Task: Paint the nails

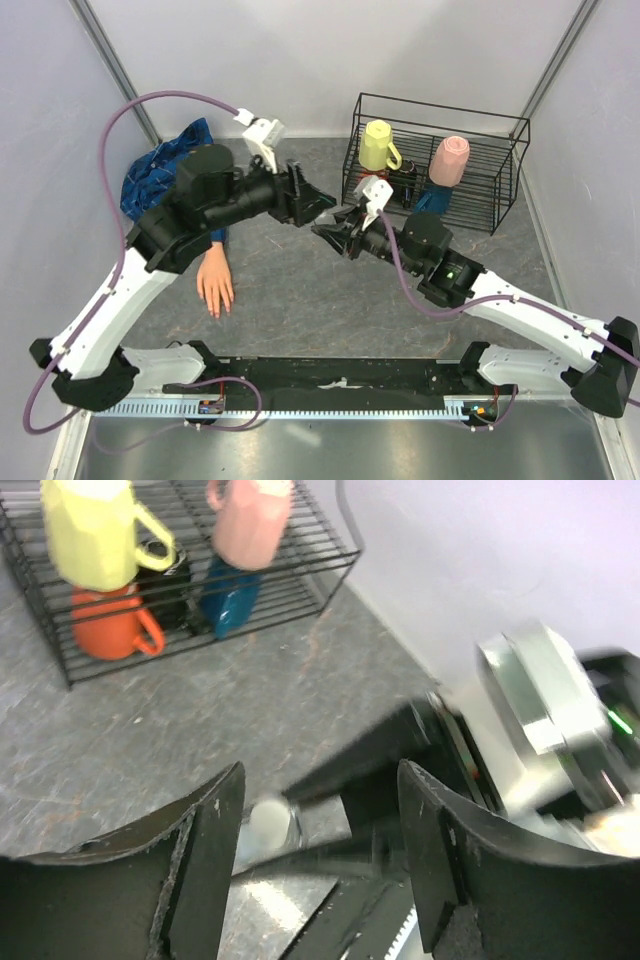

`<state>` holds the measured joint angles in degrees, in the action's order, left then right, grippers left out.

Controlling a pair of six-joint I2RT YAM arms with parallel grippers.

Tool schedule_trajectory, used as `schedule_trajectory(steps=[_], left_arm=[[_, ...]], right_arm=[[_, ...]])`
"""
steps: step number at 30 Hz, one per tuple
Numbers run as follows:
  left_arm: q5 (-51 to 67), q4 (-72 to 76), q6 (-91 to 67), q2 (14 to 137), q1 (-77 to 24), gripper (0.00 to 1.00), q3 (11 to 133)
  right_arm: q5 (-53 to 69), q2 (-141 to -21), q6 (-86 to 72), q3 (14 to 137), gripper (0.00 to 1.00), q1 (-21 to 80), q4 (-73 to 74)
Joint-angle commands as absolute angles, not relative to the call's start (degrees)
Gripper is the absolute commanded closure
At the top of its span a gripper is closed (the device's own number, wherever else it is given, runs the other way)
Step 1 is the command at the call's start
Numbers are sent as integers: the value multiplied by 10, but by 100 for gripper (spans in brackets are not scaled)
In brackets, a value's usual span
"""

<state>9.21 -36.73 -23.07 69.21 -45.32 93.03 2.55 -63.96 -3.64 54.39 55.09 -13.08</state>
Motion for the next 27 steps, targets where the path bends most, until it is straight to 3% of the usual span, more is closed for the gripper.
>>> schedule_trajectory(steps=[1,5,12,19,27], left_arm=[[240,-302,-232,632,-409,35,890],[321,-258,-250,601,-369,37,846],[402,-165,-320,607,-342,42,779],[434,-101,-341,611,-339,50,756],[446,-69,-358,614,-339,53,745]], right_arm=[[191,-608,-101,531,100,500,-170],[301,-602,-151,519,100,451,-204],[380,-604,-229,509,100,420,-285],[412,-623,-283,499,100,410,-344],[423,-637,-301,495,100,409,-370]])
